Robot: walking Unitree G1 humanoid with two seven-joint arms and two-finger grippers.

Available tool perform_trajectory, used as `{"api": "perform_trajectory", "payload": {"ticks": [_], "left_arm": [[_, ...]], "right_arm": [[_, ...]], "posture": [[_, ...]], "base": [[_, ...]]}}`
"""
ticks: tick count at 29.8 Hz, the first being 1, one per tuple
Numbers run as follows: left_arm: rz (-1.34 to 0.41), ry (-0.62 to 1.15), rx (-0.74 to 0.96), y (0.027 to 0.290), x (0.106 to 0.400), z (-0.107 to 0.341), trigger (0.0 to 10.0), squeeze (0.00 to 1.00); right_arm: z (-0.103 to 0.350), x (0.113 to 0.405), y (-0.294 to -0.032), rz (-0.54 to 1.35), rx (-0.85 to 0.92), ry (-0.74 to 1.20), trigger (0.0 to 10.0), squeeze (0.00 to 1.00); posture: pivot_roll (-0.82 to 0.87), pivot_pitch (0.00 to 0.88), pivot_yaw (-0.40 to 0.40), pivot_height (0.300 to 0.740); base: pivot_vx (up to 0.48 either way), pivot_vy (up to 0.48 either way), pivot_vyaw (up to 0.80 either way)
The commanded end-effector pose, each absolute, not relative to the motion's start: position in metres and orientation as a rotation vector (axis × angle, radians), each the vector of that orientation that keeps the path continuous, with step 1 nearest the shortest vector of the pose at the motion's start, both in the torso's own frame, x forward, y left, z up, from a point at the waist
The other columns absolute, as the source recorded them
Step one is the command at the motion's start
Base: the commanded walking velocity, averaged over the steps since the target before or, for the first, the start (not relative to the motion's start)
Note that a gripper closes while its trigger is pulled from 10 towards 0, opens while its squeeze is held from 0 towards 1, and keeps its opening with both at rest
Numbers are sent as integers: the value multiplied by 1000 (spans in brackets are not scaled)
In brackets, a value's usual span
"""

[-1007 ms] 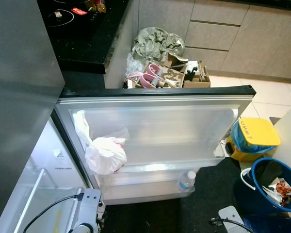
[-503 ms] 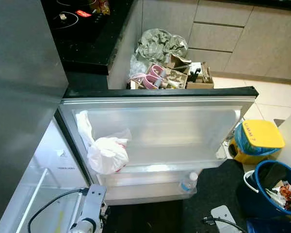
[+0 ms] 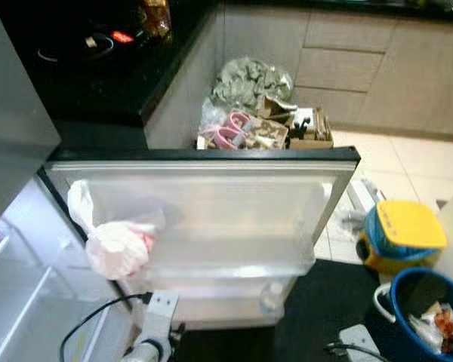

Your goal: Restocking fridge

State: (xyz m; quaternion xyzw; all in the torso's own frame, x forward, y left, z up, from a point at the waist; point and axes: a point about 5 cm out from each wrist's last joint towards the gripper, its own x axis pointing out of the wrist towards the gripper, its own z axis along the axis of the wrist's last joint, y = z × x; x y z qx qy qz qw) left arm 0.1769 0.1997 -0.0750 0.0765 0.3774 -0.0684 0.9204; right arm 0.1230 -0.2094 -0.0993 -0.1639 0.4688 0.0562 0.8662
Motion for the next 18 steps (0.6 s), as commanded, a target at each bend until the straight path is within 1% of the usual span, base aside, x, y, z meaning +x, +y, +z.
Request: {"api": "perform_trajectory", "payload": {"ticks": [1,2,13,18], "left_arm": [[-149,779,157,197,176,-76,10000,0],[-149,779,157,197,176,-76,10000,0],[-147,794,159,199,174,-77,10000,0],[-145,805,159,200,172,-78,10000,0]], "right_arm": [[-100,117,-217,94,-343,1003,10000,0],[-100,117,-217,94,-343,1003,10000,0],[-100,116,-216,99,-346,1004,10000,0],[-100,116,-217,97,-348,1006,10000,0]], "posture": [[-99,32,-59,740],[-99,32,-59,740],[-102,31,-60,740],[-103,31,-60,740]], "base": [[0,-330,0],[0,-330,0],[0,0,0],[0,-312,0]]}}
